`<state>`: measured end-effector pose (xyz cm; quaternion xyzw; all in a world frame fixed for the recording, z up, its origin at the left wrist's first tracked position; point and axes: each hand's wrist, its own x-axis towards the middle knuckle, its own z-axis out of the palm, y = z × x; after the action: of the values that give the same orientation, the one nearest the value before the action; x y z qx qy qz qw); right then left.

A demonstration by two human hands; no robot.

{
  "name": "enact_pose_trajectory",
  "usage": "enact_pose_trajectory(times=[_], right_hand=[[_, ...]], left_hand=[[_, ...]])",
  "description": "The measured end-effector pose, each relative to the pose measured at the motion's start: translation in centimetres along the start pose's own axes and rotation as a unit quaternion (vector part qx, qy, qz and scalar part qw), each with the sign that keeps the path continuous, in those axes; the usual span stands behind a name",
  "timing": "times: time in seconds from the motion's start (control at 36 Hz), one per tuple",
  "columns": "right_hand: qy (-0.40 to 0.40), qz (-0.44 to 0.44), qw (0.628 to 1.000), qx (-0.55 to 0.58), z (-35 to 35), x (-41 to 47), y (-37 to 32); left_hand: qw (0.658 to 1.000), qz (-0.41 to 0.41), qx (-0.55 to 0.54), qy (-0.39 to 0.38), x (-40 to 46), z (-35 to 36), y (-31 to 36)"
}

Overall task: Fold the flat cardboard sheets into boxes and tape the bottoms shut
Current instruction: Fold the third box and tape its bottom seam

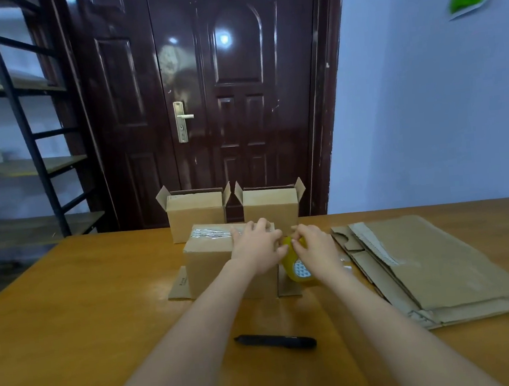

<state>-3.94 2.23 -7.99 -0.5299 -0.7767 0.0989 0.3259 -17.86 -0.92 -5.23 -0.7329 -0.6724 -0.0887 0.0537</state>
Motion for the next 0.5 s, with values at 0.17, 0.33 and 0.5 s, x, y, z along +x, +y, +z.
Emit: enact_pose_trajectory(times=[0.17,0.33,0.5], right_hand=[[0.005,0.015,1.000,0.021,-0.3,-0.5,-0.3],[0.016,0.020,0.999,0.044,-0.8,-0.5,-0.7],[0.051,0.071,0.990,0.116,-1.1,0.6,-0.8]], left_hand=[[1.000,-0.007,0.030,0.002,-0.1,0.5,0.5],[0.999,-0.012,0.030,0.014,-0.1,0.7,0.4],[0.999,-0.019,0.028,0.003,-0.1,0.5,0.7]])
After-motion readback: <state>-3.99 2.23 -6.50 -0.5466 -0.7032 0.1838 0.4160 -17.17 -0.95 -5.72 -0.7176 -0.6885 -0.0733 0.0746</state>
